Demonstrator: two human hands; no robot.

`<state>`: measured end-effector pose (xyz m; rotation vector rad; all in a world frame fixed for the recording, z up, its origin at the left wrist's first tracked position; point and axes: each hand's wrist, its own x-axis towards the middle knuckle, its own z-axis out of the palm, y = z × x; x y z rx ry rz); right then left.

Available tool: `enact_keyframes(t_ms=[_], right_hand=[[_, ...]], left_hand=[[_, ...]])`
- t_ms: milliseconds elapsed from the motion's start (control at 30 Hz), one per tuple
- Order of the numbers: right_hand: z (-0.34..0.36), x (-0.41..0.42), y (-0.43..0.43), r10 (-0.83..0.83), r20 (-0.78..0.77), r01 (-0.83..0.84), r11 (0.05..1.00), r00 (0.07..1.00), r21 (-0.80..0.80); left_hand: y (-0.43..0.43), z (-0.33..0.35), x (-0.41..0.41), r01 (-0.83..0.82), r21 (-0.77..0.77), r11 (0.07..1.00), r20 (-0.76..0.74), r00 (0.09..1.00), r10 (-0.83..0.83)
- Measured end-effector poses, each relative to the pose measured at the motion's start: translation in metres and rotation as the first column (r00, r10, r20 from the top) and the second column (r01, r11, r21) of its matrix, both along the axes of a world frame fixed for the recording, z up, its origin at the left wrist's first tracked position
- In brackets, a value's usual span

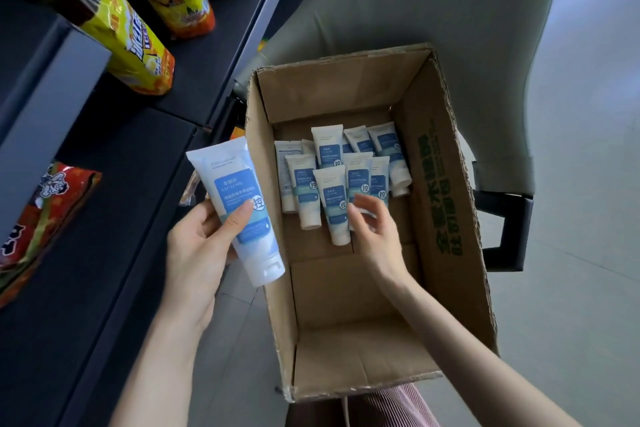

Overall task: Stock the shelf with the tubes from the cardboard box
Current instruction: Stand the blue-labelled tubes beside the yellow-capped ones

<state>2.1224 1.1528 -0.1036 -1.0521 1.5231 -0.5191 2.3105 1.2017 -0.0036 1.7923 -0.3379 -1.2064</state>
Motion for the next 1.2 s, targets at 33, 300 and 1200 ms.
enact_keyframes(t_ms=[33,300,1200], right_hand=[[-0.008,-0.005,-0.005,-0.021,-0.033,0.021,1.000,0.999,0.012],[-0.065,-0.009,-0.028,0.014,-0.121,0.003,0.991,0.993,0.136],[-0.054,-0.008,-0.020,-0.192,0.110,0.142,0.924,0.975,0.354]], left_hand=[[0.001,0.000,0.001,0.001,0.003,1.000,-0.004,1.000,-0.001],[0.008,-0.006,0.002,-0.033,0.036,0.999,-0.149,0.988,0.038],[0.047,0.008,0.012,-0.047,-0.062,0.997,-0.369,0.929,0.021]])
